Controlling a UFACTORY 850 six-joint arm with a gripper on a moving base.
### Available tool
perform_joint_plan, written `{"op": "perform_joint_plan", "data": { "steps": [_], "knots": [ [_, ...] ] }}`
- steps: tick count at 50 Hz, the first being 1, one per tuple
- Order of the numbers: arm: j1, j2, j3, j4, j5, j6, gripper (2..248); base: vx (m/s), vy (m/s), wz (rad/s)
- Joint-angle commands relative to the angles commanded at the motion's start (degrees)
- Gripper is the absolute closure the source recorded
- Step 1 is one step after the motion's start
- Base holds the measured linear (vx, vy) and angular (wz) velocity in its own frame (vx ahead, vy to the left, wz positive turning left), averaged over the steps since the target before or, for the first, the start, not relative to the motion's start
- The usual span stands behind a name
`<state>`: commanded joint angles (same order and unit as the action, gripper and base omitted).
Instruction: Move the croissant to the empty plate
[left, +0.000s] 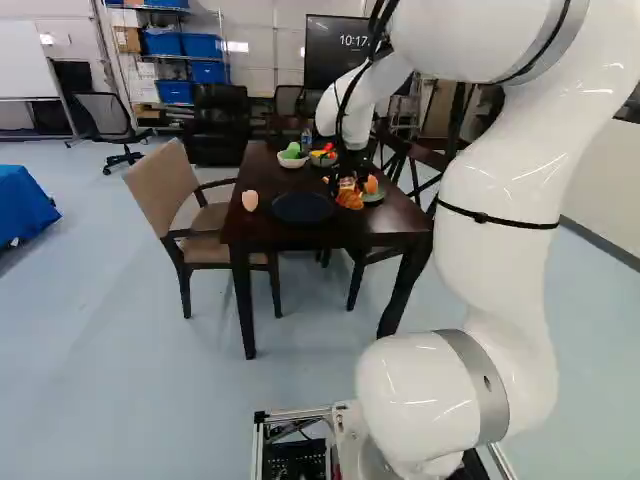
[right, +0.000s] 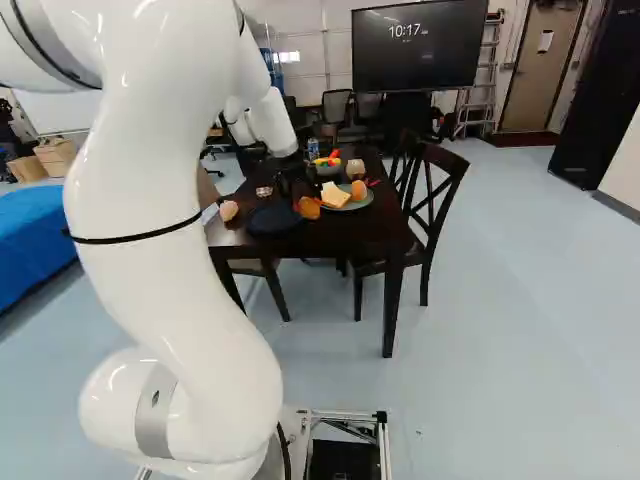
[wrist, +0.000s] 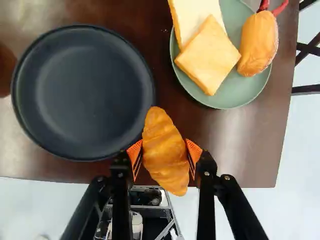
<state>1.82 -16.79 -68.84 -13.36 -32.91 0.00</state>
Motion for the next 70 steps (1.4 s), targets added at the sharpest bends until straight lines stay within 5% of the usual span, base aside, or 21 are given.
{"op": "perform_joint_plan", "data": {
  "steps": [41, 70],
  "knots": [
    [6.2, -4.4, -9.4, 3.5, -0.7, 0.0, 119, 0.000, 0.000, 0.000],
    [7.0, -8.8, -10.7, 3.5, -0.2, 0.0, 119, 0.000, 0.000, 0.000]
  ]
}}
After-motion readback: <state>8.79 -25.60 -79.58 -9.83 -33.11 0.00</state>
